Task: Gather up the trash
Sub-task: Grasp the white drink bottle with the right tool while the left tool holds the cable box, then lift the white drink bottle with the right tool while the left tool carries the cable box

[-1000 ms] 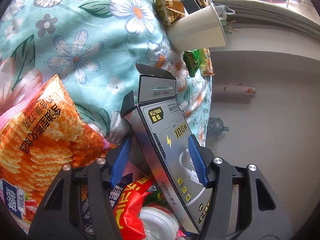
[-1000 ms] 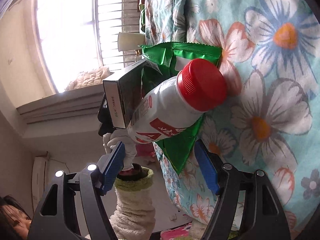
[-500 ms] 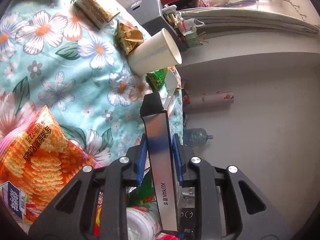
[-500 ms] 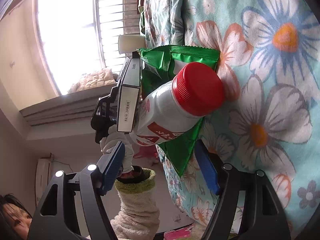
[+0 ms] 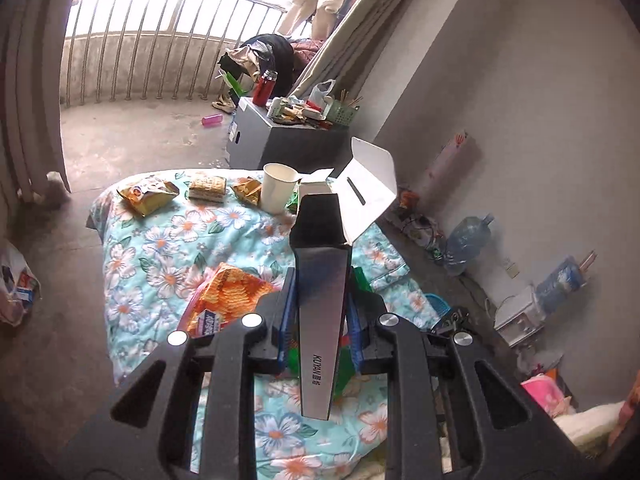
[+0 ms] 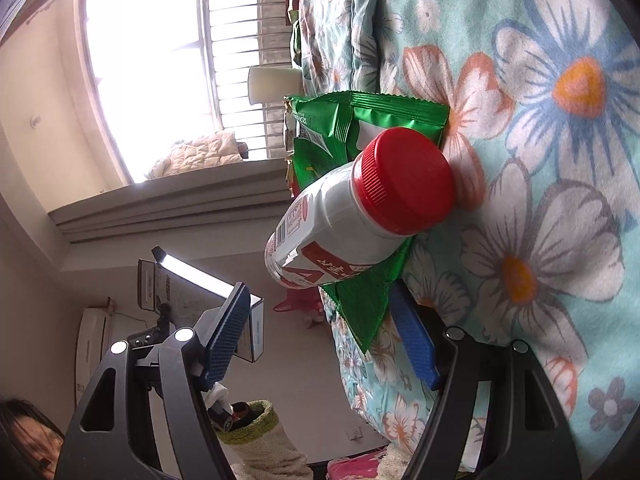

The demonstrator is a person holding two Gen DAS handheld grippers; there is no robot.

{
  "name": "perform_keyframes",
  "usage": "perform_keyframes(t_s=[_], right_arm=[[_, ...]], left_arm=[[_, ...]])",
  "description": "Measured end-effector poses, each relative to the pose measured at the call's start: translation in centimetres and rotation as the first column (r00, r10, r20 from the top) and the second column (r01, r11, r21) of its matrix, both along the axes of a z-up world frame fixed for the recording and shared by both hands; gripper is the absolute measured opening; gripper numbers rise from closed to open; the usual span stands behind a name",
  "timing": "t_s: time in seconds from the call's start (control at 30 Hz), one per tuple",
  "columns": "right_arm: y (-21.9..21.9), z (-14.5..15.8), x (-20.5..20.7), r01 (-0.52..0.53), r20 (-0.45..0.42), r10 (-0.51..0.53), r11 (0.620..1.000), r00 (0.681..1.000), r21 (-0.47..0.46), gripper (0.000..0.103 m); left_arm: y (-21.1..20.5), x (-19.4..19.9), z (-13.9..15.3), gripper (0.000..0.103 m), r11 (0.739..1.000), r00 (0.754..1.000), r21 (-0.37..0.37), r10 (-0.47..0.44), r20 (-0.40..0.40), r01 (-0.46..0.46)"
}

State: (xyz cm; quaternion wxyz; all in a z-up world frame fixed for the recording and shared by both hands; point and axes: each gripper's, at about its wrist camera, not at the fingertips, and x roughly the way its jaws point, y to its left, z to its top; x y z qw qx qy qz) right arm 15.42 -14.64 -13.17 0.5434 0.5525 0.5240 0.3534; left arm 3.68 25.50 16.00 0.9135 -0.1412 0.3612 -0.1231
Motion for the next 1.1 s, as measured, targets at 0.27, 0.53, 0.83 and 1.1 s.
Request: perform_keyframes(t_s=[0.27, 0.53, 0.83, 1.1], right_arm=[[0.0, 0.3, -0.5, 0.028, -0.002, -0.028, 0.999, 1.0, -0.041, 0.07], [-2.4, 1.4, -1.3, 0.159, -0.009, -0.161, 0.982, 0.987, -0.105, 0.07], [-2.1, 0.9, -1.2, 0.217, -0.06, -0.225, 0.969, 0.973, -0.115, 0.069], [-1.8, -0.4, -1.4, 0.241, -0.094, -0.256, 0.959, 0.962, -0.146, 0.05]], left_arm=[[-4.7, -2.0, -8.3, 0.022, 0.977, 0.975, 0.182, -0.072, -0.208, 0.111], [-5.4, 1.0, -12.3, 0.023, 0.99, 0.985, 0.134, -0.027, -0.169, 0.051], [-3.2, 2.5, -14.7, 0.023, 1.0, 0.981, 0.024, 0.01, -0.195, -0.005], [-2.4, 0.5, -14.3, 0.022, 0.999, 0.99, -0.022, 0.03, -0.134, -0.033]])
